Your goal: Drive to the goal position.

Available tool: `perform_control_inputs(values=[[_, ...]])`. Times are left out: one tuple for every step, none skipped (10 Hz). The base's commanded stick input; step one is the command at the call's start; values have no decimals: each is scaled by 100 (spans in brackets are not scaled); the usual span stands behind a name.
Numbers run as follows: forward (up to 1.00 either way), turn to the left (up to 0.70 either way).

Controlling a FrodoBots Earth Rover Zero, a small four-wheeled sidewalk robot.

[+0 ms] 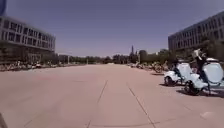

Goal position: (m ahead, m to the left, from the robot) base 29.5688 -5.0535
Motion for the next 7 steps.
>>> perform_control_inputs(values=[[100, 0], [100, 0], [100, 0], [100, 0], [100, 0], [100, 0], [100, 0]])
